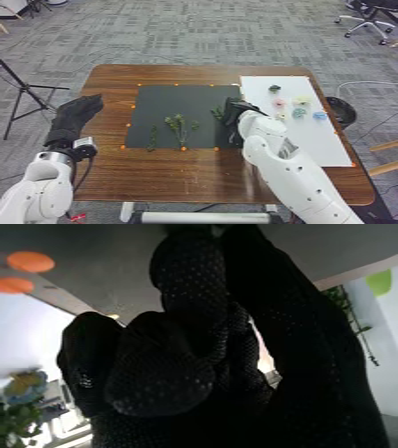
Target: Arrange flowers
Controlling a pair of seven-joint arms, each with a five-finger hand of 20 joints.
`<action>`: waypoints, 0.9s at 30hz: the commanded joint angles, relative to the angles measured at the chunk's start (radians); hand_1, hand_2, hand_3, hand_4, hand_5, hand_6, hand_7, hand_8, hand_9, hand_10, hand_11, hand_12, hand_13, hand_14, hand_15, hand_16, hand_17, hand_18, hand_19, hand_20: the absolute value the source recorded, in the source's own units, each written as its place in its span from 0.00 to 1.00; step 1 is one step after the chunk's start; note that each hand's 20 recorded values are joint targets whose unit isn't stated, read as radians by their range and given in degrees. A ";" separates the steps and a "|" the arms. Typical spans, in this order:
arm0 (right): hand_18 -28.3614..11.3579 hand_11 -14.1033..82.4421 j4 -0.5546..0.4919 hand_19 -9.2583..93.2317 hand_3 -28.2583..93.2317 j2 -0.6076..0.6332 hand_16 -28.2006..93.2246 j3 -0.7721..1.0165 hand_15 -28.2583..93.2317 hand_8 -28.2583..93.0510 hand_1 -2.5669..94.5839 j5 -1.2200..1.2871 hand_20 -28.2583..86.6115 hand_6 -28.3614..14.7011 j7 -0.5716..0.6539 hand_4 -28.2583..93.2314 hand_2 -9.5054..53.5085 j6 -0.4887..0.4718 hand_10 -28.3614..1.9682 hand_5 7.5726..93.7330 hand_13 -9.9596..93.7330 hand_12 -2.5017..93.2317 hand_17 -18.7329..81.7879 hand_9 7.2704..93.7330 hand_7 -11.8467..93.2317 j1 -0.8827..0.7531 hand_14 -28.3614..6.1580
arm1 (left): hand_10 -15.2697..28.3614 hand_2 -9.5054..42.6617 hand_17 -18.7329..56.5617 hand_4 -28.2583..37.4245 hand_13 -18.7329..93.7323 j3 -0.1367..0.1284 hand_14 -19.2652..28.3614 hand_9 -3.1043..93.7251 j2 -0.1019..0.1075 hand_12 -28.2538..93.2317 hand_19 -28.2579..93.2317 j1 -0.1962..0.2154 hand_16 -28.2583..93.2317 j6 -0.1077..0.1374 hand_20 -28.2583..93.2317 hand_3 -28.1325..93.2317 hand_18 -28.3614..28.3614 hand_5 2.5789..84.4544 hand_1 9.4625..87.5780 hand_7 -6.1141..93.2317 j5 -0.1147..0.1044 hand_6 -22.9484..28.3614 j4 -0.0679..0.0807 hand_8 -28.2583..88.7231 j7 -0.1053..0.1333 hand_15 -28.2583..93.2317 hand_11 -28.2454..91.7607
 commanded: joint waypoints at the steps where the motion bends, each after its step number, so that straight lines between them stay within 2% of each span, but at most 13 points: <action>1: 0.30 0.53 0.012 1.00 0.64 -0.037 0.55 -0.014 0.72 0.48 0.60 0.055 0.82 0.61 0.036 0.29 0.00 -0.013 0.60 0.83 1.00 0.29 0.82 1.00 0.37 0.005 0.78 | 0.68 0.26 0.29 0.13 0.46 -0.003 0.78 0.47 0.003 0.33 0.34 0.009 0.26 -0.016 0.37 0.76 0.75 0.55 0.24 0.24 0.000 0.56 -0.007 0.18 -0.011 0.37 0.41; 10: 0.30 0.53 0.024 1.00 0.64 -0.068 0.54 -0.044 0.71 0.48 0.60 0.105 0.81 0.60 0.043 0.29 0.00 -0.009 0.60 0.83 1.00 0.28 0.83 1.00 0.37 0.045 0.78 | 0.68 0.26 0.29 0.13 0.46 -0.004 0.78 0.47 0.012 0.33 0.34 0.008 0.26 -0.009 0.37 0.77 0.75 0.55 0.24 0.24 -0.002 0.56 -0.013 0.18 -0.012 0.37 0.41; 17: 0.31 0.50 0.012 1.00 0.65 -0.050 0.54 -0.055 0.69 0.46 0.50 0.083 0.79 0.57 0.005 0.28 0.00 -0.045 0.57 0.83 1.00 0.28 0.82 1.00 0.35 0.091 0.74 | 0.68 0.26 0.29 0.13 0.46 -0.006 0.79 0.47 0.013 0.33 0.34 0.013 0.26 -0.010 0.37 0.76 0.76 0.55 0.24 0.24 -0.003 0.56 -0.017 0.18 -0.014 0.37 0.41; 19: 0.30 0.49 0.009 1.00 0.68 -0.045 0.54 -0.054 0.68 0.40 0.45 0.079 0.79 0.56 -0.002 0.26 0.00 -0.047 0.57 0.82 1.00 0.29 0.81 0.99 0.36 0.101 0.73 | 0.68 0.26 0.29 0.13 0.46 -0.008 0.79 0.47 0.013 0.33 0.34 0.015 0.26 -0.009 0.37 0.76 0.76 0.55 0.24 0.24 -0.002 0.56 -0.018 0.18 -0.015 0.37 0.41; 21: 0.29 0.48 0.000 1.00 0.71 -0.038 0.55 -0.052 0.68 0.25 0.40 0.077 0.79 0.55 -0.008 0.25 0.00 -0.059 0.56 0.82 0.99 0.29 0.81 0.99 0.38 0.109 0.72 | 0.68 0.26 0.29 0.13 0.46 -0.009 0.79 0.47 0.013 0.33 0.34 0.018 0.26 -0.007 0.37 0.76 0.76 0.55 0.24 0.24 -0.004 0.56 -0.020 0.18 -0.015 0.37 0.41; 22: 0.29 0.48 -0.003 1.00 0.71 -0.039 0.55 -0.049 0.68 0.23 0.39 0.079 0.79 0.55 -0.007 0.25 0.00 -0.066 0.56 0.82 0.99 0.29 0.81 0.99 0.38 0.111 0.72 | 0.68 0.26 0.29 0.13 0.46 -0.012 0.79 0.47 0.012 0.33 0.34 0.020 0.26 -0.008 0.37 0.76 0.76 0.55 0.24 0.24 -0.003 0.56 -0.021 0.18 -0.018 0.37 0.41; 27: 0.28 0.48 -0.025 1.00 0.70 -0.032 0.55 -0.031 0.68 0.21 0.37 0.097 0.78 0.54 -0.008 0.25 0.00 -0.102 0.55 0.82 0.99 0.28 0.80 0.98 0.38 0.118 0.71 | 0.68 0.26 0.29 0.13 0.46 -0.017 0.79 0.47 0.011 0.33 0.34 0.026 0.27 -0.006 0.37 0.76 0.76 0.55 0.24 0.24 -0.004 0.56 -0.024 0.18 -0.019 0.37 0.41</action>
